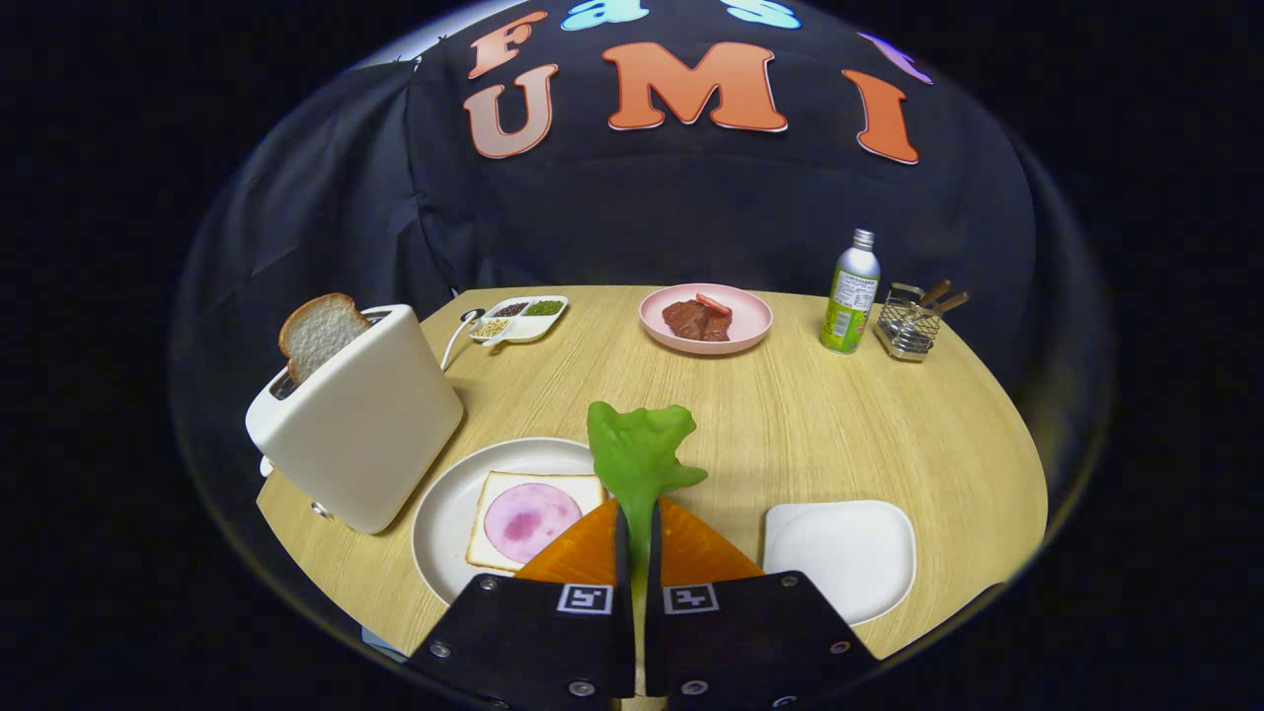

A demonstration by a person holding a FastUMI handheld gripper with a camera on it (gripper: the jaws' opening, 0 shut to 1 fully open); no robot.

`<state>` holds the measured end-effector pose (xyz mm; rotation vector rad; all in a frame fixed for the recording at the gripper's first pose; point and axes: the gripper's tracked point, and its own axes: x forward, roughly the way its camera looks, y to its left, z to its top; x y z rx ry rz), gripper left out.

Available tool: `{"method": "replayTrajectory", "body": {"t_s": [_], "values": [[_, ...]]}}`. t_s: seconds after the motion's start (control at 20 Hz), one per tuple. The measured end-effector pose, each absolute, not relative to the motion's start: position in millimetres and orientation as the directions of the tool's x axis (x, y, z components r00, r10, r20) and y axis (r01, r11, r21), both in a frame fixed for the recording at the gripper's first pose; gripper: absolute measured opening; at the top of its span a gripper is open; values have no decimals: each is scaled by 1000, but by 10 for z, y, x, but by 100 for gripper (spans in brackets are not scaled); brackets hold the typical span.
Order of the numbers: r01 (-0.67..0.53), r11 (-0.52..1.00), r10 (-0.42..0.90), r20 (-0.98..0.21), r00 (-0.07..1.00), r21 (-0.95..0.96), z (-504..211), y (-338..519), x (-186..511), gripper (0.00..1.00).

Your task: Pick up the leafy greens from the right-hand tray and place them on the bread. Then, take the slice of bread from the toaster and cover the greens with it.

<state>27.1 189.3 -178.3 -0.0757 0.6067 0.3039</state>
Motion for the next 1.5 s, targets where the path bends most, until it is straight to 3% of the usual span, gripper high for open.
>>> {"method": "replayTrajectory", "body": {"t_s": [0.9, 1.1, 1.2, 1.35, 1.45, 1.5], "values": [[-422, 905, 359, -626, 692, 52, -2213, 2664, 107, 6], [-423, 906, 341, -631, 697, 23, -2250, 2653, 97, 23], [-415, 910, 326, -635, 701, 8, -2264, 2630, 87, 38], [-394, 919, 309, -629, 714, 5, -2233, 2608, 100, 76], [-372, 928, 296, -621, 726, 7, -2174, 2583, 122, 95], [-359, 933, 287, -612, 736, 6, -2124, 2569, 136, 98]]}}
